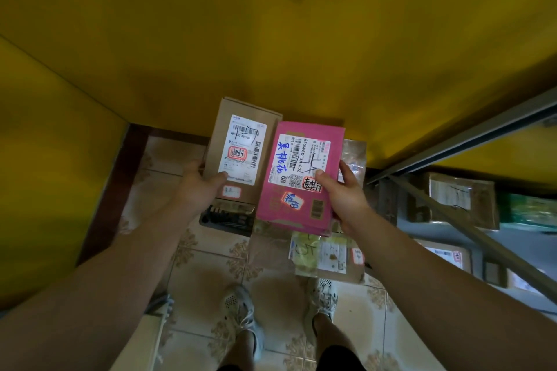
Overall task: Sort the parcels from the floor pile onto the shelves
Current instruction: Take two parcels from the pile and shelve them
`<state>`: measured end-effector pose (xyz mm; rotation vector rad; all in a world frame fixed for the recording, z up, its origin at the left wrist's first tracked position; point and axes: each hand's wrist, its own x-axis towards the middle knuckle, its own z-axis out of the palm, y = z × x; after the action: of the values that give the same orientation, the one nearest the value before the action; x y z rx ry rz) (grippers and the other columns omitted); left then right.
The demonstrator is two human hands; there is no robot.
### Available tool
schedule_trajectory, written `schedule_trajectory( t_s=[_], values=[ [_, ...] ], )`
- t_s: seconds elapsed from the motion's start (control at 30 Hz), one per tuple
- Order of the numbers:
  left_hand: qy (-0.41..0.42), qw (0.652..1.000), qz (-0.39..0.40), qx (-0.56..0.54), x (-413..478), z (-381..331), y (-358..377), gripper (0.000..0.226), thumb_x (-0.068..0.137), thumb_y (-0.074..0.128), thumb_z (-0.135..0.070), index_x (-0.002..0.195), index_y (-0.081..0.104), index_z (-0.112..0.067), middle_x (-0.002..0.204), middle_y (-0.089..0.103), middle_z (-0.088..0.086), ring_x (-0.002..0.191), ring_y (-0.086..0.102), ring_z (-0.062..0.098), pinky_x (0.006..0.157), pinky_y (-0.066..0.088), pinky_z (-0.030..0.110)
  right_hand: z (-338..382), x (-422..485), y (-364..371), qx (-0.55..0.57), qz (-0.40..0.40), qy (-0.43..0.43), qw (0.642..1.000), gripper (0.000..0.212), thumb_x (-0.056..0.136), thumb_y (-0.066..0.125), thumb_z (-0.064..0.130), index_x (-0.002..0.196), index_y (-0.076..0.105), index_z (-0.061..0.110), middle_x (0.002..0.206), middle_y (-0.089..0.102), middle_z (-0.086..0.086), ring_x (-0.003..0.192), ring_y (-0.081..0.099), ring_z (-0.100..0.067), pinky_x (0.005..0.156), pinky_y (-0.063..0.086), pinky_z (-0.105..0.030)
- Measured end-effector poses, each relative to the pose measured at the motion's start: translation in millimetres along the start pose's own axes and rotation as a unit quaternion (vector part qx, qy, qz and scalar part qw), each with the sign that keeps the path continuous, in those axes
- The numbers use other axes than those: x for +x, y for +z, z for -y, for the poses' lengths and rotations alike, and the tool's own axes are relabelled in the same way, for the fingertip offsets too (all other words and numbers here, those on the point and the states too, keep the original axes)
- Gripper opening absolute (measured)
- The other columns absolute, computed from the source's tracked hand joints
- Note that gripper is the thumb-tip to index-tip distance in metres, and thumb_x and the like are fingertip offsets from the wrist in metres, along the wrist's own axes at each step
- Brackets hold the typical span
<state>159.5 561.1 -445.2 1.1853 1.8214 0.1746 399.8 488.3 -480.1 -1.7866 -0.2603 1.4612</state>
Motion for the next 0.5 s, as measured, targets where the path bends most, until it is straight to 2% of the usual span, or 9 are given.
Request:
schedule_trajectory(
  t_s=[0.1,0.17,0.2,0.33,0.43,0.5],
  values=[
    [0.009,0.999,0.009,-0.04,-10.1,4.2,-4.4,0.046,0.098,0.054,-0.021,0.141,0.042,-0.012,0.127,0.061,0.002,0.096,0.056,0.012,0.058,0.04,0.009,5.5,-12.0,-4.7,-0.004,0.011,0.0,1.0,0.063,0.091,0.071,0.025,0.145,0.041,0.036,0.116,0.071,-0.003,0.087,0.074,-0.021,0.071,0.061,-0.041],
    [-0.001,0.996,0.031,-0.079,-21.2,5.4,-9.3,0.041,0.099,0.053,-0.018,0.139,0.043,-0.013,0.125,0.061,0.001,0.099,0.061,0.016,0.069,0.046,0.017,11.0,-23.3,-6.7,-0.006,0.023,-0.002,1.0,0.064,0.092,0.07,0.022,0.147,0.04,0.032,0.113,0.071,-0.004,0.084,0.075,-0.02,0.064,0.058,-0.035],
    [-0.005,0.995,0.03,-0.094,-28.7,4.6,-13.5,0.041,0.099,0.053,-0.018,0.138,0.044,-0.015,0.121,0.062,0.001,0.097,0.063,0.016,0.069,0.048,0.02,15.5,-30.1,-7.9,-0.006,0.027,-0.006,1.0,0.064,0.092,0.07,0.021,0.147,0.04,0.031,0.112,0.072,-0.005,0.083,0.075,-0.02,0.063,0.058,-0.034],
    [-0.002,0.986,0.005,-0.169,-65.8,0.8,-36.6,0.04,0.099,0.053,-0.02,0.138,0.044,-0.023,0.115,0.062,-0.004,0.081,0.059,0.001,0.058,0.046,0.017,37.4,-60.8,-18.4,0.039,0.03,-0.024,0.998,0.057,0.095,0.065,0.014,0.145,0.043,0.028,0.11,0.073,-0.006,0.086,0.075,-0.026,0.073,0.059,-0.044],
    [0.02,0.974,-0.01,-0.225,-90.8,-1.8,-59.2,0.044,0.099,0.053,-0.018,0.141,0.044,-0.028,0.118,0.061,-0.005,0.087,0.061,0.006,0.065,0.049,0.024,57.3,-92.7,-23.7,0.051,0.021,-0.055,0.997,0.046,0.097,0.061,0.015,0.139,0.046,0.026,0.104,0.074,-0.005,0.084,0.075,-0.026,0.075,0.059,-0.047],
    [0.037,0.966,-0.01,-0.255,-103.6,-6.2,-73.3,0.043,0.1,0.051,-0.017,0.141,0.045,-0.03,0.121,0.062,-0.004,0.092,0.062,0.01,0.068,0.051,0.027,68.5,-118.3,-22.4,0.047,0.01,-0.086,0.995,0.046,0.098,0.059,0.018,0.141,0.045,0.025,0.108,0.074,-0.006,0.087,0.075,-0.026,0.08,0.059,-0.05]
  ],
)
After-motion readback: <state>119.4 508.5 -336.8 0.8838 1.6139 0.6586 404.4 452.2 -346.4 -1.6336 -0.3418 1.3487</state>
